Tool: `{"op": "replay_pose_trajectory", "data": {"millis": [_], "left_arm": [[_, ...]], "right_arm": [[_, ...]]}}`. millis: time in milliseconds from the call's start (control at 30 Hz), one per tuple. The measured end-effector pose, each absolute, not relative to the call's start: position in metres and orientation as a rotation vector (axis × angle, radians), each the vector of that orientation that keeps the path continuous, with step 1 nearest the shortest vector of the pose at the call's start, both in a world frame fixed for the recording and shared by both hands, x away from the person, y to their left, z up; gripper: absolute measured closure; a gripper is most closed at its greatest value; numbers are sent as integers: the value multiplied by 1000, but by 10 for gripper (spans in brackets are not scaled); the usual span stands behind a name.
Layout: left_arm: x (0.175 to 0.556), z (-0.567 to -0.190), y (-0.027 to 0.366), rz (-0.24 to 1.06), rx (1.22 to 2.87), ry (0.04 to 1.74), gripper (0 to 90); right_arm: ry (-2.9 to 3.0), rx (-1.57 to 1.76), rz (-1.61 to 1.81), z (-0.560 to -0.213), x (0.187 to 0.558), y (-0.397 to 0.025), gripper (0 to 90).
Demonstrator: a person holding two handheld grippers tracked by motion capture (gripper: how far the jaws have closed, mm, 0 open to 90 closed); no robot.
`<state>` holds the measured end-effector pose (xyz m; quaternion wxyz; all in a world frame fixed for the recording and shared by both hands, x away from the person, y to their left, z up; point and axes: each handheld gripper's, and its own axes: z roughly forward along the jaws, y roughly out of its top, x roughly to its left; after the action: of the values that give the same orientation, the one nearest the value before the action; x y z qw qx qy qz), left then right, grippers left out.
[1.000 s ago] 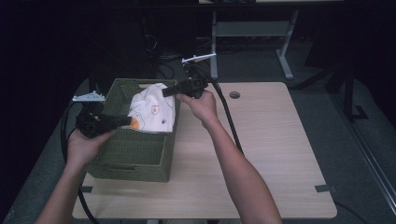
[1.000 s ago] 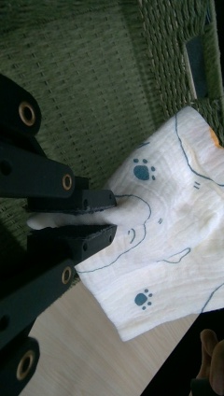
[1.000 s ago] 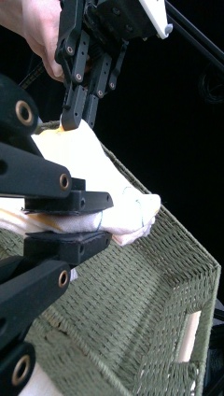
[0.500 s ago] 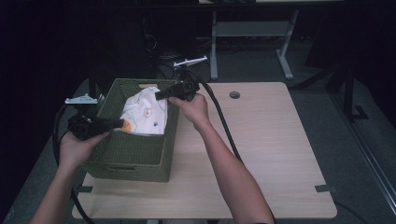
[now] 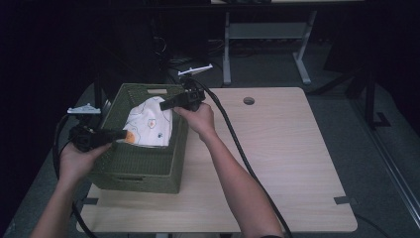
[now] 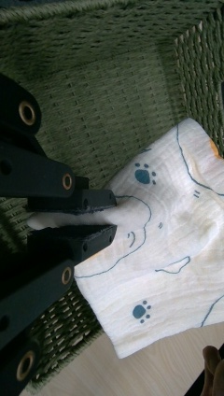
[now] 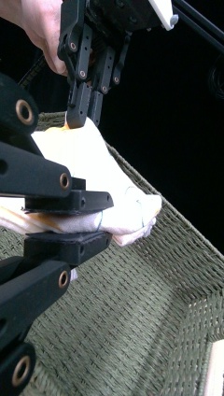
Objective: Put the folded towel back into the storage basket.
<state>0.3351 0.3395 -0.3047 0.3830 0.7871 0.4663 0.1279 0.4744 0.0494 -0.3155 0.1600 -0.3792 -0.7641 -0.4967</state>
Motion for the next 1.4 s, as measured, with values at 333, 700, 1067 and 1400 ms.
{"op": "replay_pose_trajectory", "data": {"millis": [333, 700, 1067, 1400], "left_arm": [[335, -313, 347, 323, 2016, 1213, 823], [337, -322, 351, 317, 2041, 1241, 818], [340, -327, 352, 303, 2046, 1258, 818], [343, -332, 355, 357, 2022, 1327, 655]], "right_arm": [[-2190, -1085, -1396, -326, 475, 60, 808], [-2190, -1096, -1365, -342, 476, 67, 807], [-2188, -1107, -1355, -348, 476, 69, 802], [-2213, -1150, -1327, -355, 479, 67, 625]]}}
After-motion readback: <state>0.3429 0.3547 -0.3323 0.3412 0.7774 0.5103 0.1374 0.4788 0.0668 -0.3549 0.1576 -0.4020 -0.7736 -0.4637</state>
